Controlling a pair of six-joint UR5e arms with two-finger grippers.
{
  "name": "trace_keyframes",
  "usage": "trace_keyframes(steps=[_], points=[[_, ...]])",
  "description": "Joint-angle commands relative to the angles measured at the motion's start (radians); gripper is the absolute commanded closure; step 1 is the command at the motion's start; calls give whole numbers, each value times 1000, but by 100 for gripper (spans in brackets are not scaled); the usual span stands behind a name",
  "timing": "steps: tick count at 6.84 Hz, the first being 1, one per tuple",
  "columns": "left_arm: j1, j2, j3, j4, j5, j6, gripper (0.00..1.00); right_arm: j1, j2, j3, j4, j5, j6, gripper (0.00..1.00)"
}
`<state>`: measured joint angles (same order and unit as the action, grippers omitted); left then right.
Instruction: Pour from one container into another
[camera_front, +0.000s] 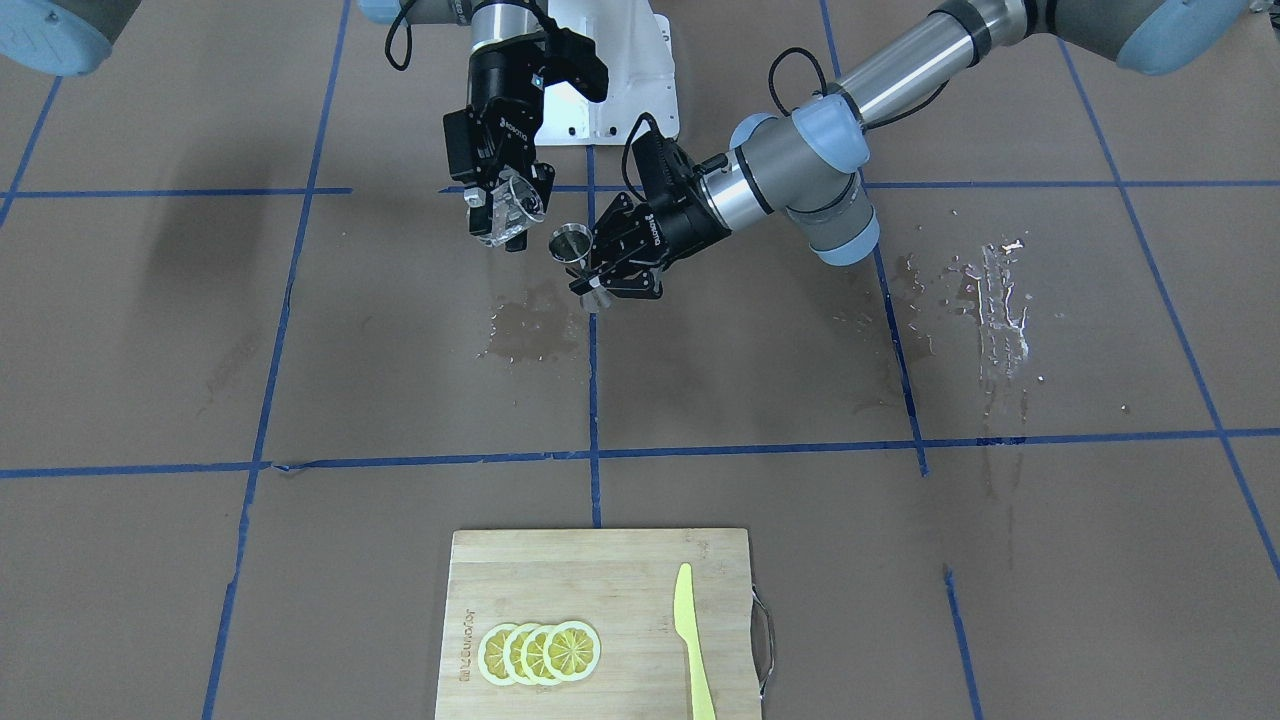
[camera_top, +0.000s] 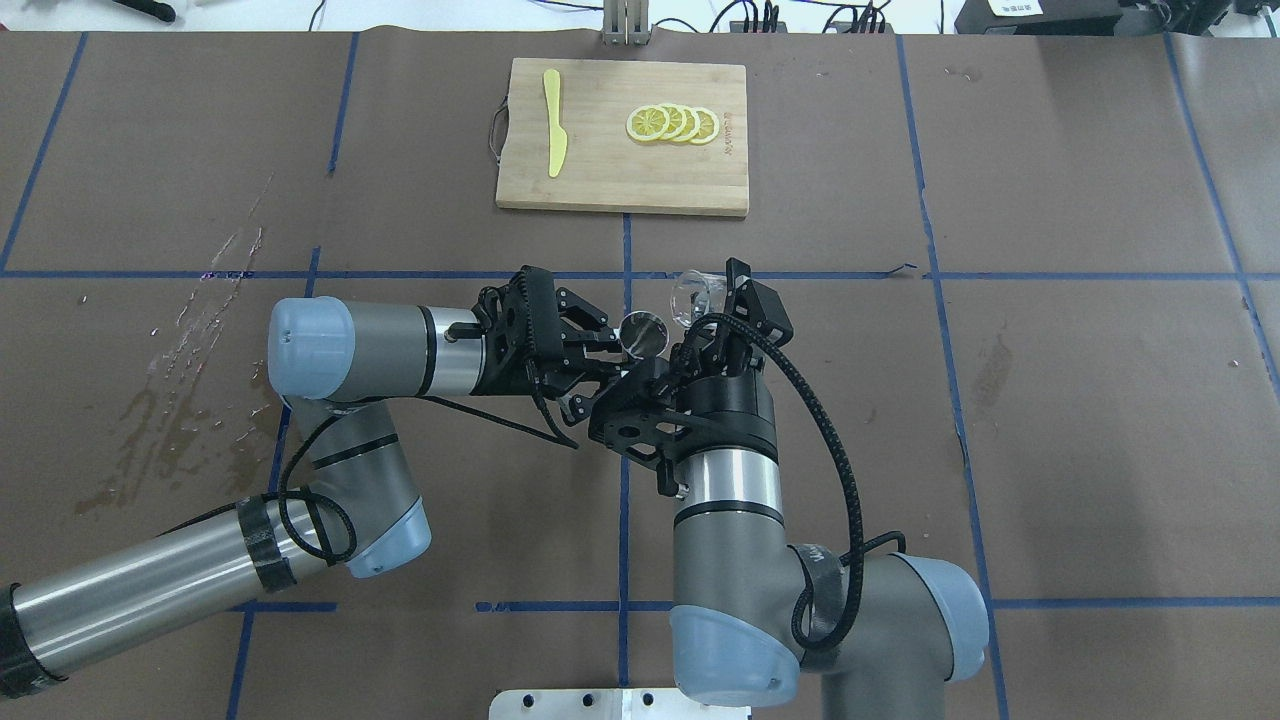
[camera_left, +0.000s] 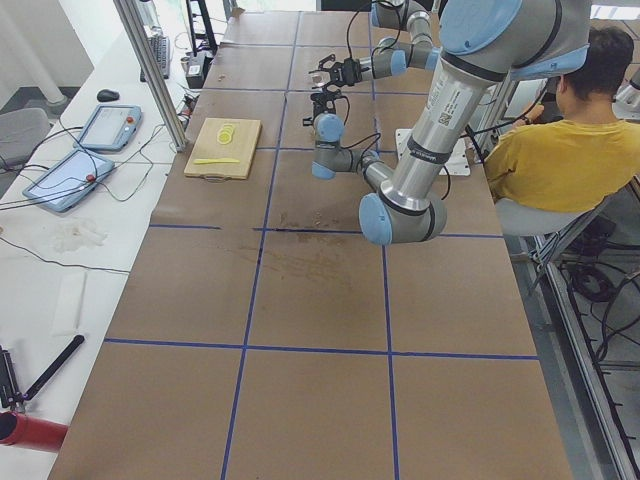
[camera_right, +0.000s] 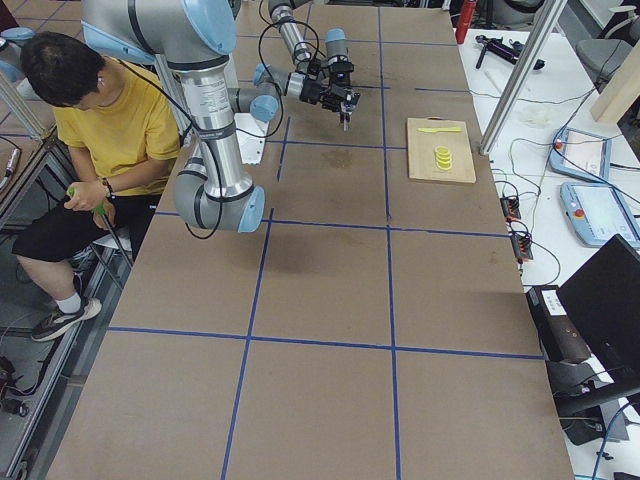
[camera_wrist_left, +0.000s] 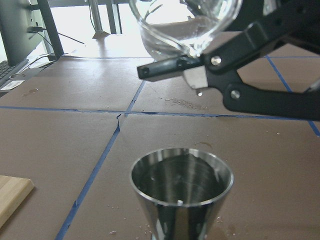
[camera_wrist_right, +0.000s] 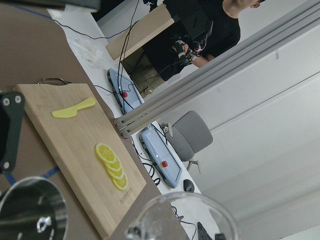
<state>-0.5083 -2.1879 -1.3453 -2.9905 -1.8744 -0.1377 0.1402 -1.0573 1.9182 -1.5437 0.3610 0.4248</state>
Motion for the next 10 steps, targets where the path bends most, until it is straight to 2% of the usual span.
trace_keyframes(steps=[1,3,4,10], points=[[-6,0,0,-5,0,-7,100,5,-9,10,94,21,0,100],[-13,0,0,-7,0,-7,100,18,-23,12,183,45,15,100],[-19,0,-2,-7,0,-8,100,41,-41,12,204,88,28,100],[-82,39,-40,-8,-3,-51,100,81,-55,12,205,98,29,100]])
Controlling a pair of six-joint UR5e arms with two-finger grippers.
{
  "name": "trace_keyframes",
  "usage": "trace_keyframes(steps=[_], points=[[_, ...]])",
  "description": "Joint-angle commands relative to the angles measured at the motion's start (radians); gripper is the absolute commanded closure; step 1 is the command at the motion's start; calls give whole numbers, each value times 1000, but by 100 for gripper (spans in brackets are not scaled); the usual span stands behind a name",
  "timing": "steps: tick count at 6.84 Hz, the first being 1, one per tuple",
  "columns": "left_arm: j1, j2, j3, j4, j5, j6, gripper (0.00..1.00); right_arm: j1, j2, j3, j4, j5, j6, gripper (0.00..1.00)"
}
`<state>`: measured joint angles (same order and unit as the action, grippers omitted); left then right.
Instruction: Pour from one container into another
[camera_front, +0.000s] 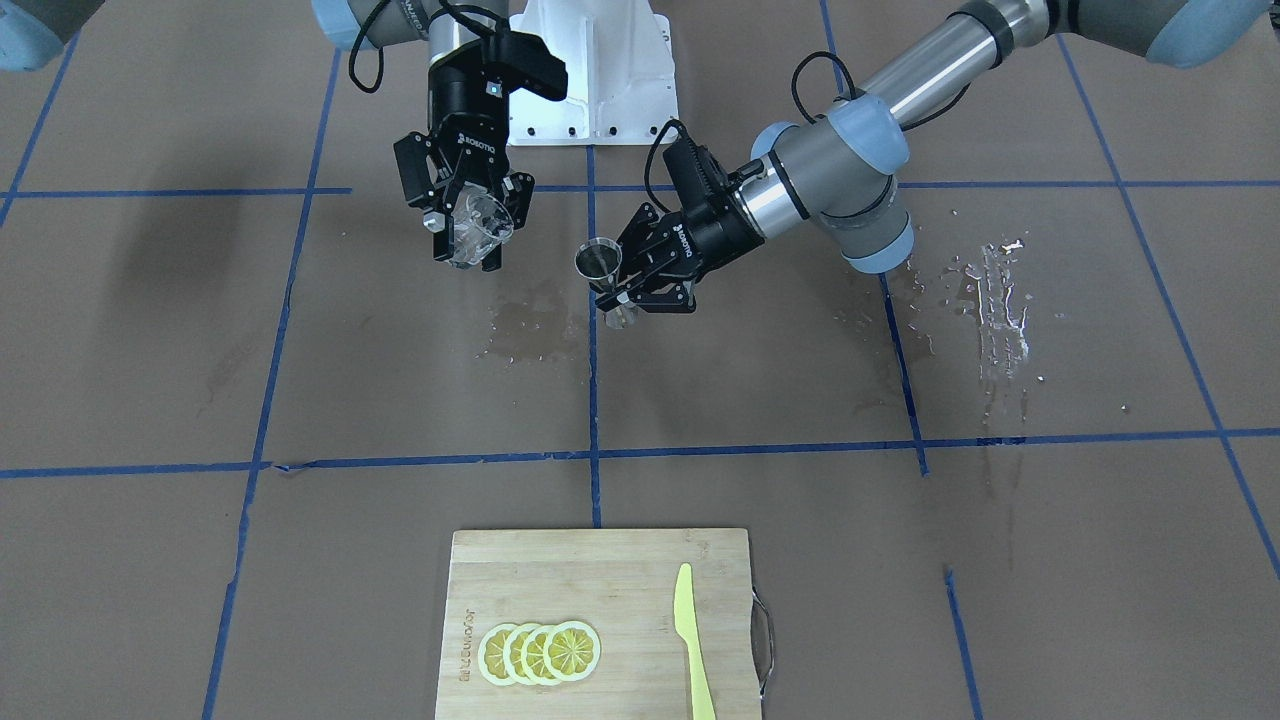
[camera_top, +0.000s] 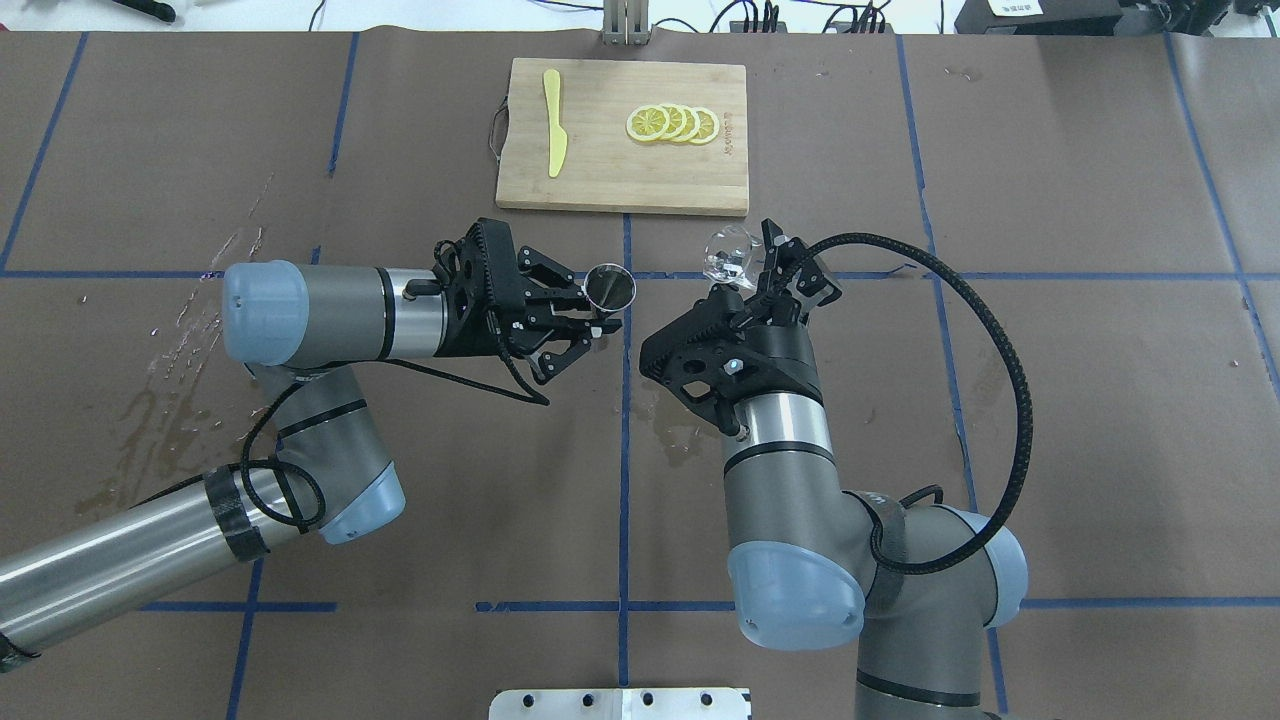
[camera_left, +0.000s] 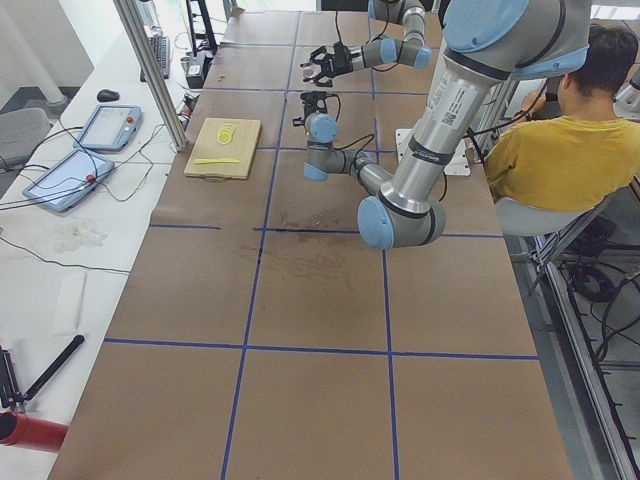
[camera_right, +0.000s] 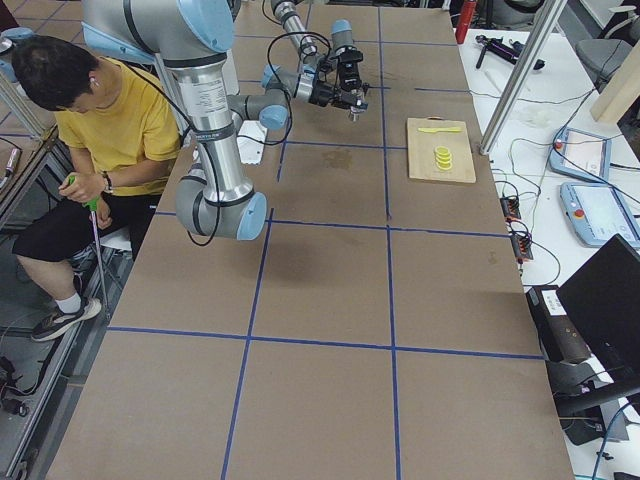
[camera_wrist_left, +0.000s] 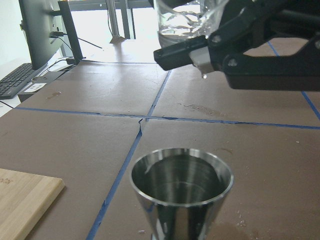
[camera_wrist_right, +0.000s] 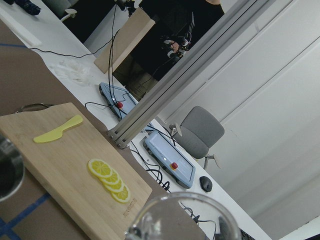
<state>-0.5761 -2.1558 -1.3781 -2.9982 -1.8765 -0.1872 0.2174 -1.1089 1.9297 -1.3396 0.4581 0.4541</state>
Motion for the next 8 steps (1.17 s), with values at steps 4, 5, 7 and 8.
trace_keyframes(steps=[4,5,7,8], points=[[-86,115,-71,-27,-6,-6,100,5,-15,-2,0,2,0,100],[-100,160,-73,-86,-9,-41,100,5,-22,-2,0,2,5,100],[-111,264,-93,-197,-7,-70,100,5,-26,0,0,1,8,100],[-111,337,-119,-267,-3,-93,100,5,-26,0,0,2,11,100]])
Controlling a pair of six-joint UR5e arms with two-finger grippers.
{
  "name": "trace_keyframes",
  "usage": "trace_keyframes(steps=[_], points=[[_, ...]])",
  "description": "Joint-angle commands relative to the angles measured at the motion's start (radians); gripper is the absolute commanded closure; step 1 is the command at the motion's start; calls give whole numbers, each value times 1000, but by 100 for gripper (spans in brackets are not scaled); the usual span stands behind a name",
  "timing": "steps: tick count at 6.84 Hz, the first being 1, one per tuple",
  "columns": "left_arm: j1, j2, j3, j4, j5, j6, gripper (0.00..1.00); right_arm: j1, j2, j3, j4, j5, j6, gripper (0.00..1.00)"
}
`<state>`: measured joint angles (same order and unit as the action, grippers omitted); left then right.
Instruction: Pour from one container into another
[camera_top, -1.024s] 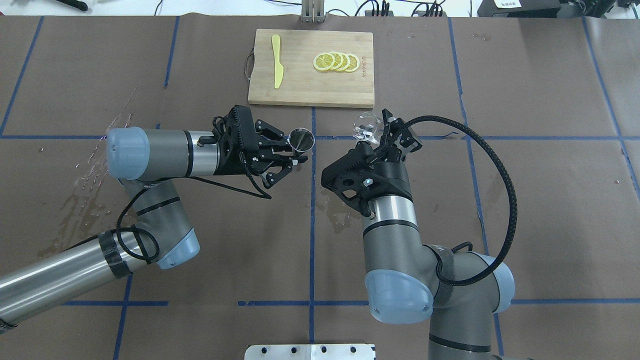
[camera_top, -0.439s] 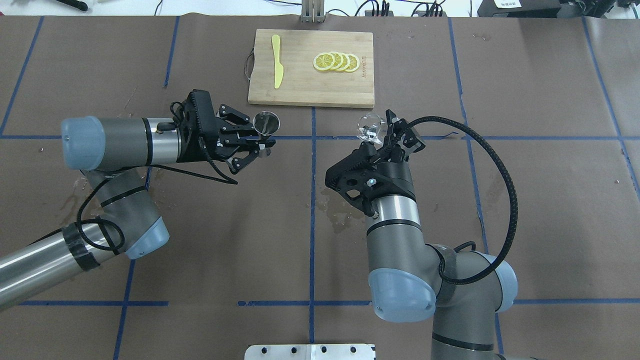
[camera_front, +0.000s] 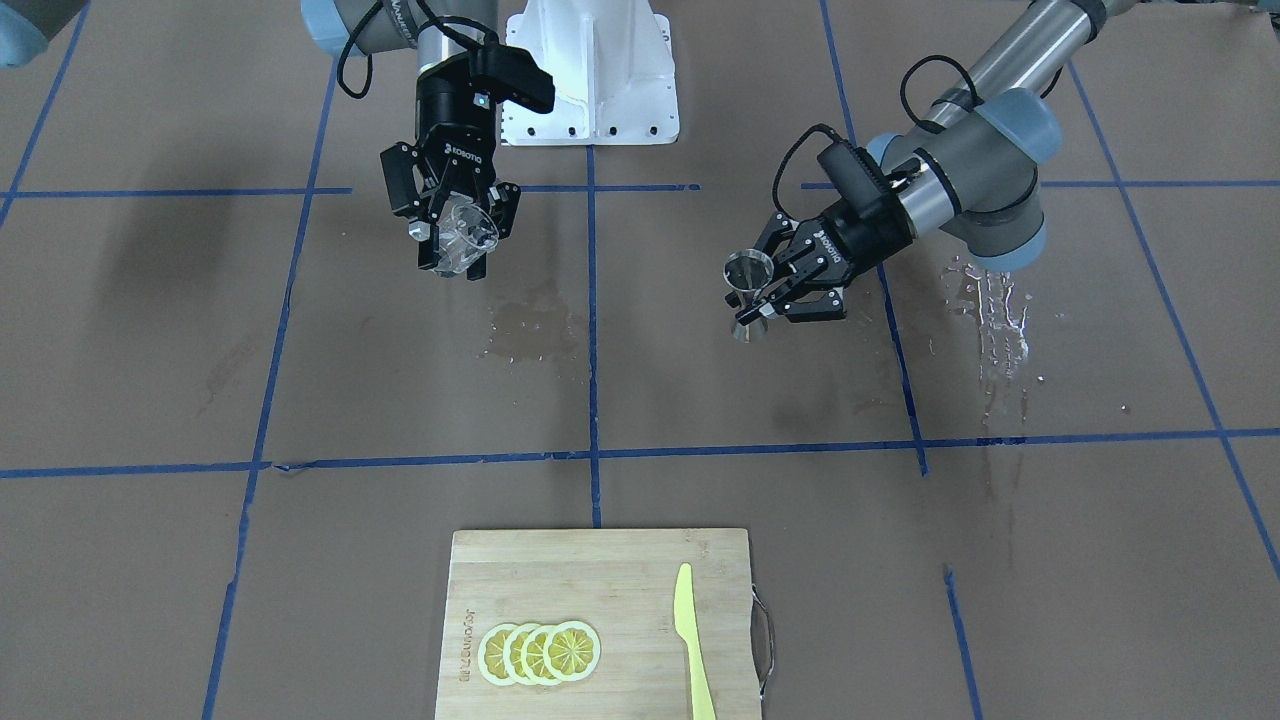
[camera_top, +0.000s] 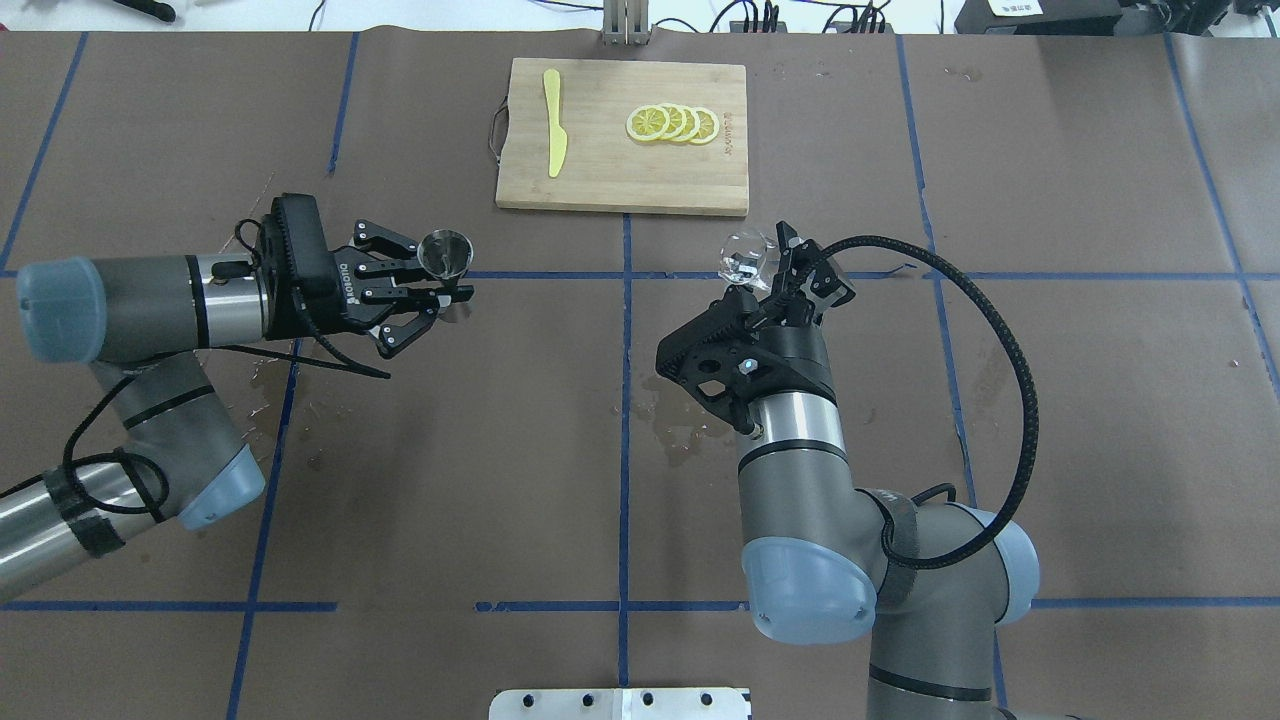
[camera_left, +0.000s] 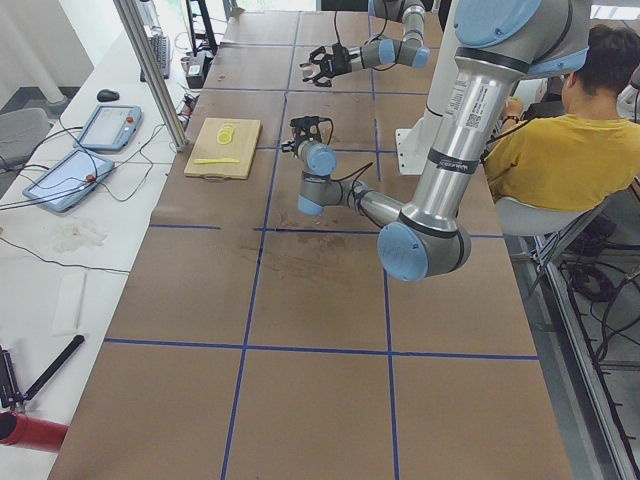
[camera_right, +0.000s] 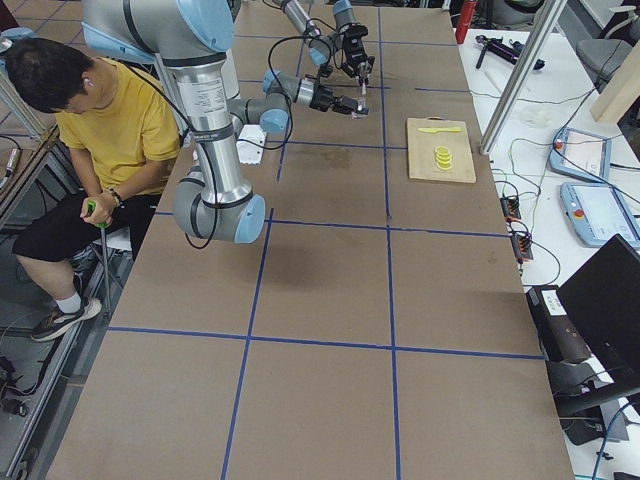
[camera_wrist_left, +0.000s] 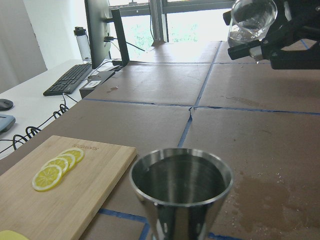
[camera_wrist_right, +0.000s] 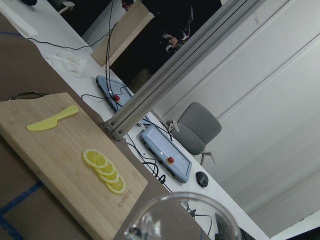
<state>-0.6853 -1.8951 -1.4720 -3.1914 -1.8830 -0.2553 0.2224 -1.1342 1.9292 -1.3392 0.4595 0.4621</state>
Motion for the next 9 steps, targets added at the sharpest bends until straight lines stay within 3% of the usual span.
trace_keyframes(steps=[1,4,6,7,9], points=[[-2,153,-49,-125,8,-53,100,0,-1,1,0,-1,3,100],[4,275,-111,-177,198,-160,100,0,-3,1,0,1,4,100],[23,405,-108,-324,275,-237,100,0,-2,1,0,1,4,100],[82,415,-105,-326,360,-264,100,0,-3,1,0,-1,10,100],[287,454,-105,-341,624,-303,100,0,-4,1,0,-1,17,100]])
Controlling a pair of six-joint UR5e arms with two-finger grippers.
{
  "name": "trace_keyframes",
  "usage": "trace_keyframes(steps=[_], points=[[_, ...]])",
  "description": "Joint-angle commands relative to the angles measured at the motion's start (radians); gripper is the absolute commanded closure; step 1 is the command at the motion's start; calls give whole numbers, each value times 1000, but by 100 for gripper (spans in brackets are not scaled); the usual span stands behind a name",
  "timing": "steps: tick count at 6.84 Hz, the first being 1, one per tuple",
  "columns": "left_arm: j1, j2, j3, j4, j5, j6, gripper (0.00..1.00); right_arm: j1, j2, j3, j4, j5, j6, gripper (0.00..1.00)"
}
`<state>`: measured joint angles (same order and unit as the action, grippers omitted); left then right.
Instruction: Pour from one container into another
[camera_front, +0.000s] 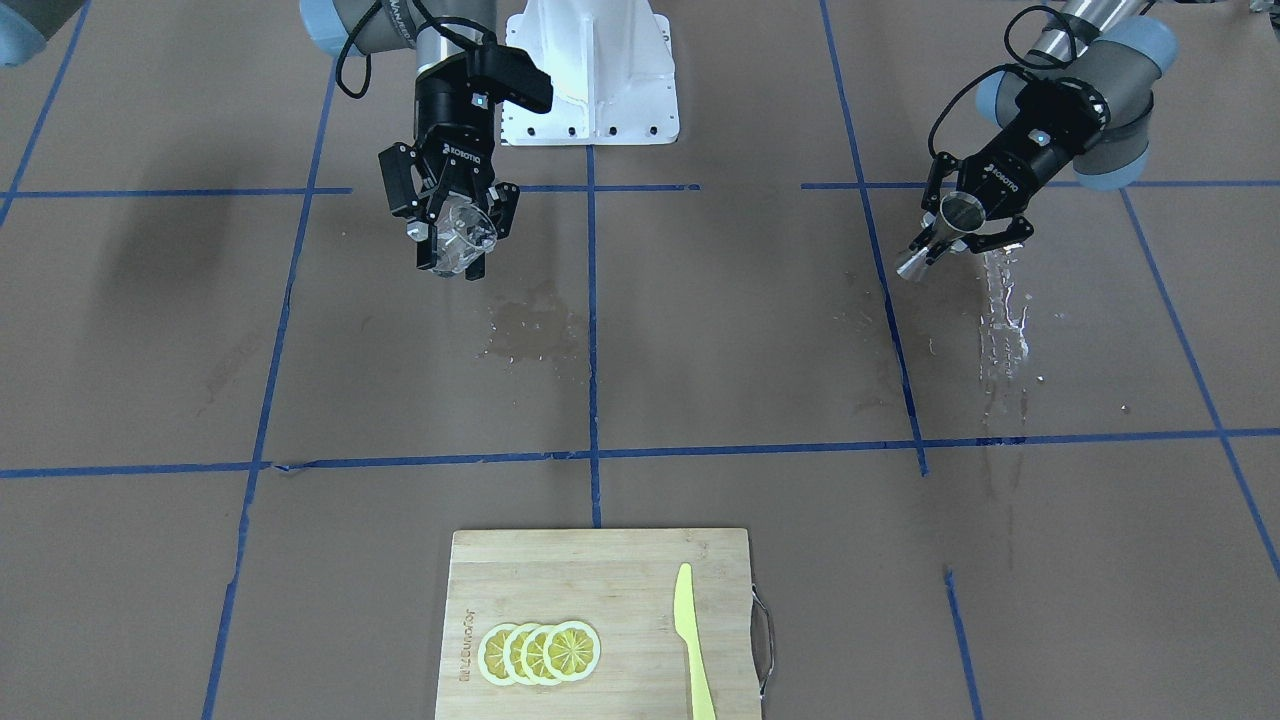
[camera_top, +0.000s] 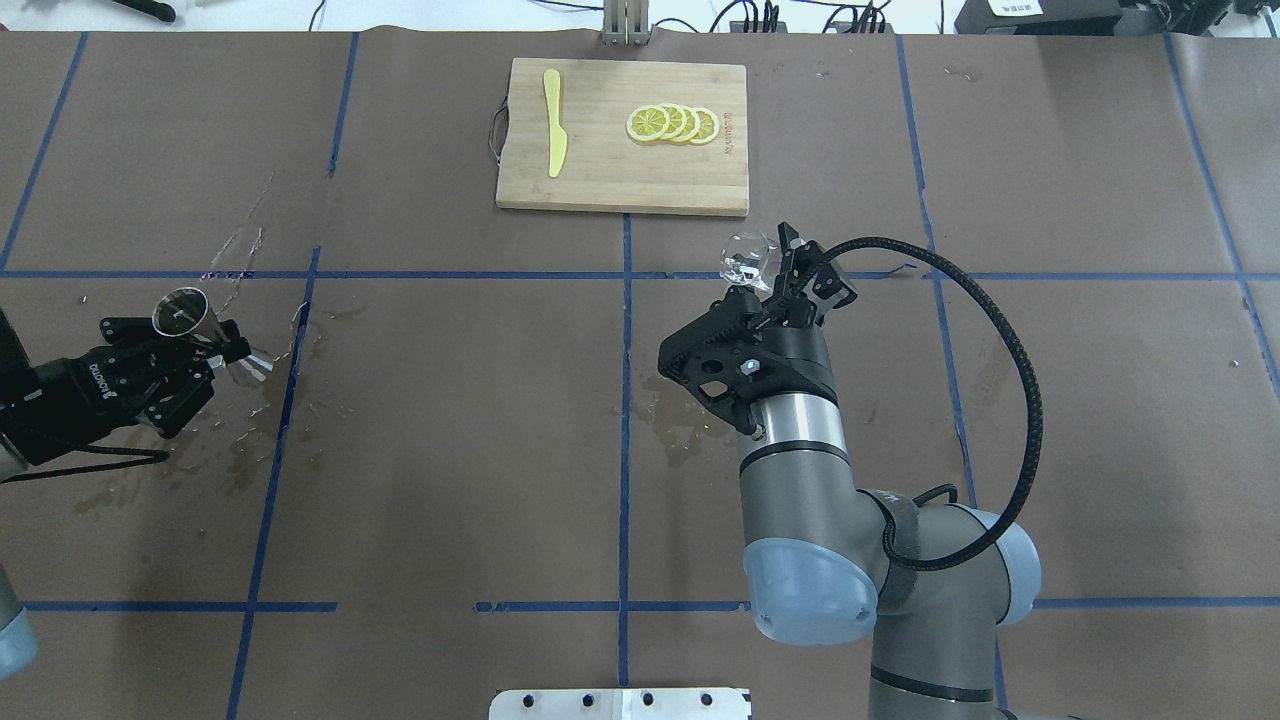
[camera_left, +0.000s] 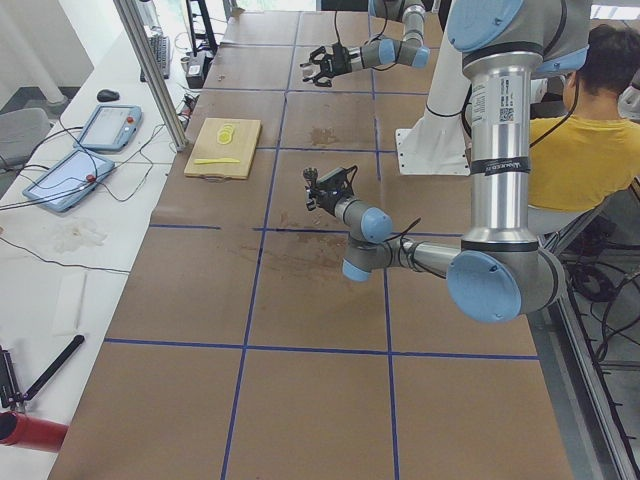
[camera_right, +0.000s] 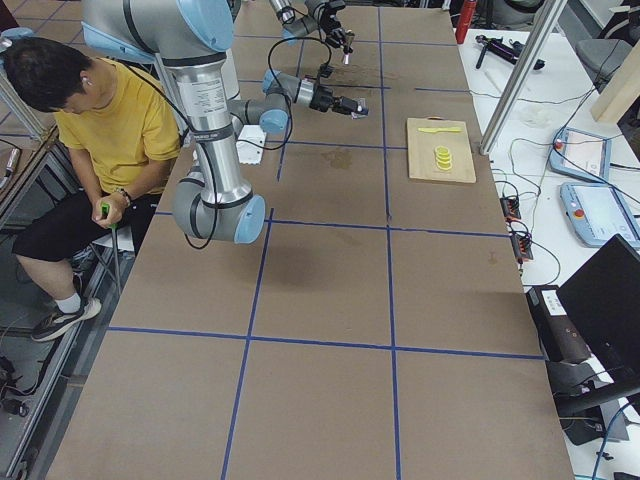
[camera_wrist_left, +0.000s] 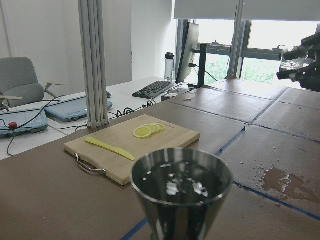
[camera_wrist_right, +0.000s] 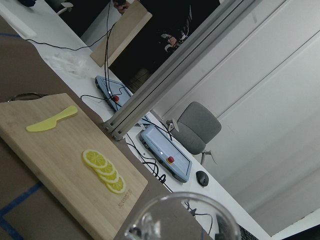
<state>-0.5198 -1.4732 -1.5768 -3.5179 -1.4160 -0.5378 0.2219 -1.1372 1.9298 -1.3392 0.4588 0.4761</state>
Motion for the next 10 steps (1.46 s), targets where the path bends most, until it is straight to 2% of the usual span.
trace_keyframes(steps=[1,5,7,10], points=[[189,65,0,-48,240,-34,100,1,-1,0,0,0,3,100],[242,93,18,-39,604,-37,100,1,-4,0,2,-2,3,100],[244,82,58,-23,647,-36,100,1,-4,0,2,0,3,100],[250,80,61,43,637,-36,100,-1,-9,0,2,-3,6,100]])
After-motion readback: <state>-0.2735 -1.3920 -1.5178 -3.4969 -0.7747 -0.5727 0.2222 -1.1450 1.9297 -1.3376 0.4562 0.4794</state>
